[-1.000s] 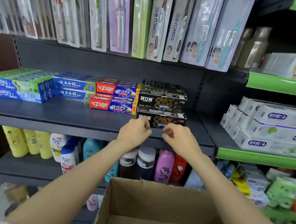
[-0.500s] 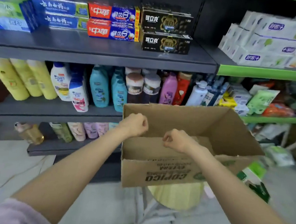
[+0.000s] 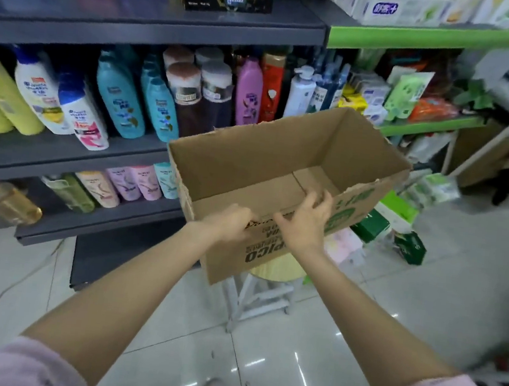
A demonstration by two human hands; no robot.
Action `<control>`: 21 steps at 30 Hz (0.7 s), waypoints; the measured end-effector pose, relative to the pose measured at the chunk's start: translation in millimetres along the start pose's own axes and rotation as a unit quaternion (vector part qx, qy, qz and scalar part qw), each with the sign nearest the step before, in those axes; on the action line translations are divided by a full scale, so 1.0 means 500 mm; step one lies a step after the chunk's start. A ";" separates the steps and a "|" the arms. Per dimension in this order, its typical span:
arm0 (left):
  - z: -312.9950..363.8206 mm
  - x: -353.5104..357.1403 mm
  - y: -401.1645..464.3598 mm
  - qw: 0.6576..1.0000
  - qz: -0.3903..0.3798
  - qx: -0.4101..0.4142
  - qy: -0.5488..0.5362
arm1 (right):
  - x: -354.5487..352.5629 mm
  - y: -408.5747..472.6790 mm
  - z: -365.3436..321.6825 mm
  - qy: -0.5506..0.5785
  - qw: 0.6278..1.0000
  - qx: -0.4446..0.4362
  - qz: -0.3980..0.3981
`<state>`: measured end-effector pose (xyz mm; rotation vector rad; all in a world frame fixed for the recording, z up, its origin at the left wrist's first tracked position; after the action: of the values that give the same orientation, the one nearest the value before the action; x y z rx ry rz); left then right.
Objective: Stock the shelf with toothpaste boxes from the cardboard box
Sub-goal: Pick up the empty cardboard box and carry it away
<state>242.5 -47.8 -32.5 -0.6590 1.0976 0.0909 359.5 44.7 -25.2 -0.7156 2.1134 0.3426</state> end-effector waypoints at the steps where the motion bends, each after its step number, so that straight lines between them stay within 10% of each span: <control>1: 0.027 0.010 -0.005 1.000 0.000 0.016 -0.009 | -0.005 -0.011 0.019 0.070 0.994 0.073 0.027; 8: 0.233 0.085 -0.047 0.995 -0.012 0.096 -0.034 | -0.066 -0.094 0.205 0.442 0.852 0.279 -0.006; 21: 0.505 0.247 -0.100 0.965 -0.101 0.239 -0.021 | -0.189 -0.345 0.448 0.372 0.828 0.395 0.140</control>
<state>520.3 16.8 -42.1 -0.3269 0.9570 -0.3280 652.6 48.8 -80.7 -0.0033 2.7668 -0.7755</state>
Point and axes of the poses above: each hand's wrist, its own y-axis towards the middle knuckle, its own x-axis out of the palm, z = x × y, the point moved 1 cm from there along y, towards the middle knuckle, and after that the axes turned 7 degrees about -x, right-handed, at the moved point
